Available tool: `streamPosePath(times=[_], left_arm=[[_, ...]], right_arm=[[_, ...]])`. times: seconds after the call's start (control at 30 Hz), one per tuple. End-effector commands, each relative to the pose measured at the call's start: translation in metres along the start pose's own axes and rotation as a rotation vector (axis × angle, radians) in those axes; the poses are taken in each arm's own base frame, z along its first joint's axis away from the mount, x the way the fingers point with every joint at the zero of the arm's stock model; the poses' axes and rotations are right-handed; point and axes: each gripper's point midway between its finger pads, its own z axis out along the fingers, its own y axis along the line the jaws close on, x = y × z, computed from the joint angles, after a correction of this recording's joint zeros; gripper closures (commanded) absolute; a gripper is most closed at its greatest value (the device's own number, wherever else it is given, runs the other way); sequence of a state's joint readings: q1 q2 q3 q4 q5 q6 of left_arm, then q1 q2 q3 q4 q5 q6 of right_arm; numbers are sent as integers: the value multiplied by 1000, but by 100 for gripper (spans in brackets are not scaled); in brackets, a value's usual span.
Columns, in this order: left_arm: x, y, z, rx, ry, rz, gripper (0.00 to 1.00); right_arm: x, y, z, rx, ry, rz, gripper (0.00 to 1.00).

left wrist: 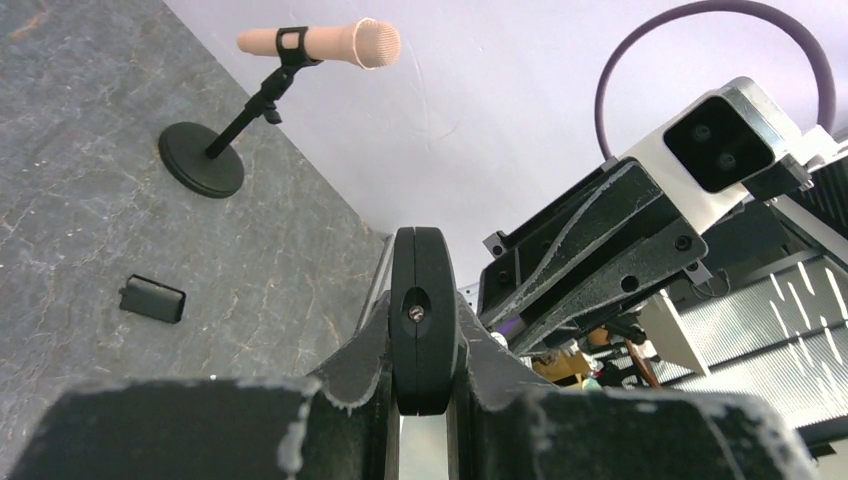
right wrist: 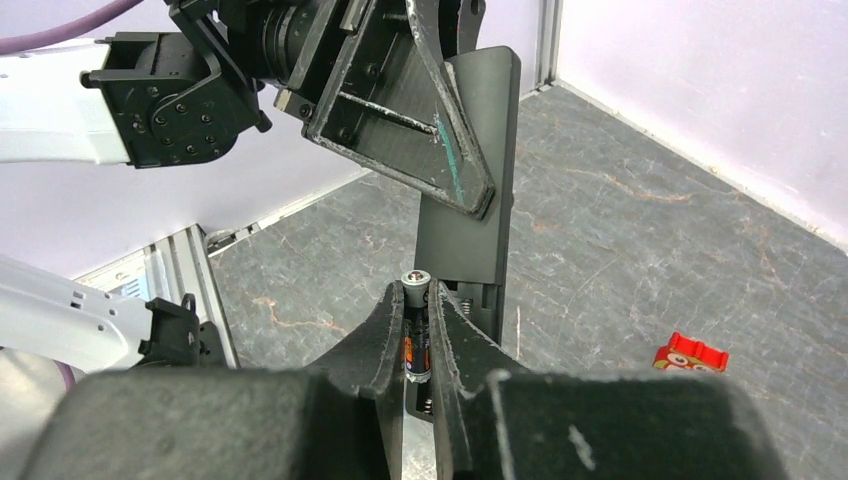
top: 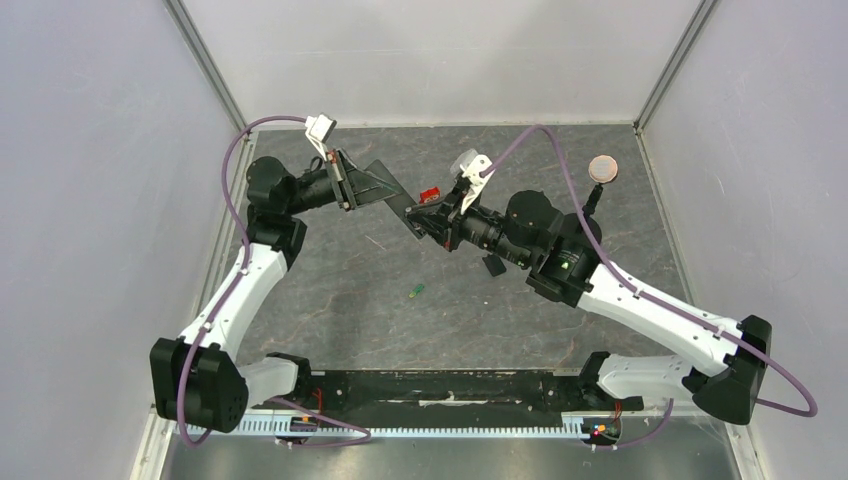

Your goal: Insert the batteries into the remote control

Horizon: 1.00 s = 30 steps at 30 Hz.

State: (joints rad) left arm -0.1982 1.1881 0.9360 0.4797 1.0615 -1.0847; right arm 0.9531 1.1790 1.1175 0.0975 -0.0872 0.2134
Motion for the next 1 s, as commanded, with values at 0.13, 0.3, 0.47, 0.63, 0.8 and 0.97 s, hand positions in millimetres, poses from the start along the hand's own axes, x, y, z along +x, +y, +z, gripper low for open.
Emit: streamPosePath(times=[0.13, 0.3, 0.47, 0.63, 0.8, 0.97], left_arm=[[-5, -27, -1, 75, 16, 42, 98], [-7, -29, 0, 78, 10, 44, 98], [-11, -32, 0, 86, -11, 38, 98], [-14, -33, 1, 89, -28, 42, 98], [-15, -35, 0, 99, -37, 43, 98], [-14, -35, -1, 103, -46, 42, 98]], right_arm=[[-24, 4, -1, -26, -98, -105, 89], [-17, 6, -3, -51, -93, -138, 88], [-8, 11, -7, -85, -71, -150, 87], [-2, 9, -7, -72, -38, -140, 84], [4, 8, -6, -62, -8, -108, 81], [4, 6, -4, -44, -1, -78, 75]])
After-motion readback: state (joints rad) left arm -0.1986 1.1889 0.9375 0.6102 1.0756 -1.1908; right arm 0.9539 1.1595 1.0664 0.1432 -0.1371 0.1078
